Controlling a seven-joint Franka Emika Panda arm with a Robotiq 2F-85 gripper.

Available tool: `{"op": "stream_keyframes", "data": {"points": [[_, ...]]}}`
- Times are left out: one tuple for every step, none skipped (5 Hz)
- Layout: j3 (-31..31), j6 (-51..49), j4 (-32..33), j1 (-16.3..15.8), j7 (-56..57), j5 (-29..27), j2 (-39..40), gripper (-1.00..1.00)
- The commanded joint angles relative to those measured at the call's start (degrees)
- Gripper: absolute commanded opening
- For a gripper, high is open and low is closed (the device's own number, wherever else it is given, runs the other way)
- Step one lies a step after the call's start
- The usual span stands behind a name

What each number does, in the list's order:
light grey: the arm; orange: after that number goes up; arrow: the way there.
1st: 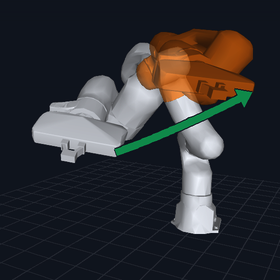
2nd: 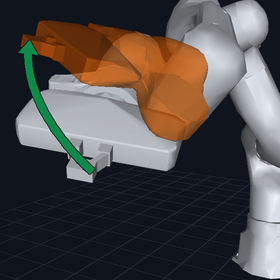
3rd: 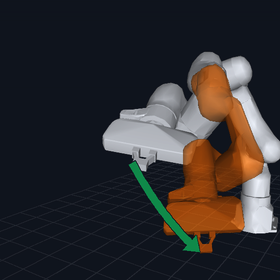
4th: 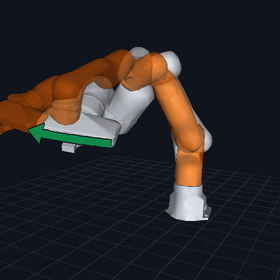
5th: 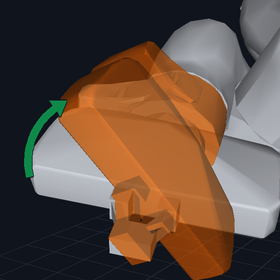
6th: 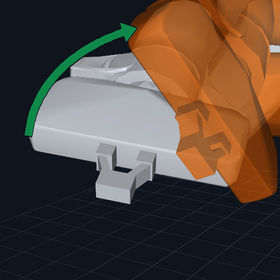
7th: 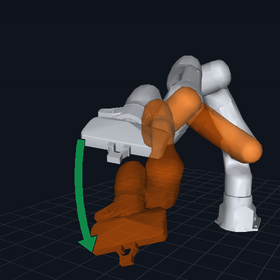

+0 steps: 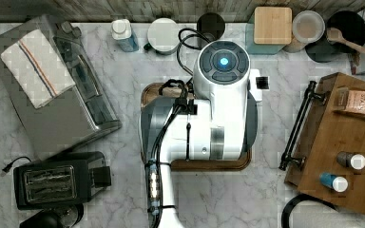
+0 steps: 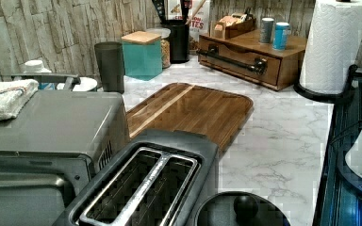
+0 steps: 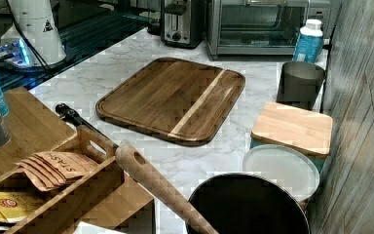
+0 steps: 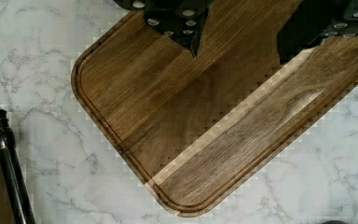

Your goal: Open the drawer.

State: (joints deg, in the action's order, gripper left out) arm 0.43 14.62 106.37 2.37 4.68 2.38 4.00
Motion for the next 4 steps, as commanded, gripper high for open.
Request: {"op": "stream_keyframes", "data": {"points": [[0.1, 0.0, 0.05, 0.1, 0.0, 0.7, 0.01, 1.0], [-0.84, 0.89, 0.39, 1.05, 1.45, 1.55, 1.54, 1.0], [-2.6, 9.45, 6.59, 3.11, 9.67, 2.76, -0.34, 1.0], [-4.63, 13.56, 6.81, 6.15, 18.32, 3.12, 1.58, 1.0]]}}
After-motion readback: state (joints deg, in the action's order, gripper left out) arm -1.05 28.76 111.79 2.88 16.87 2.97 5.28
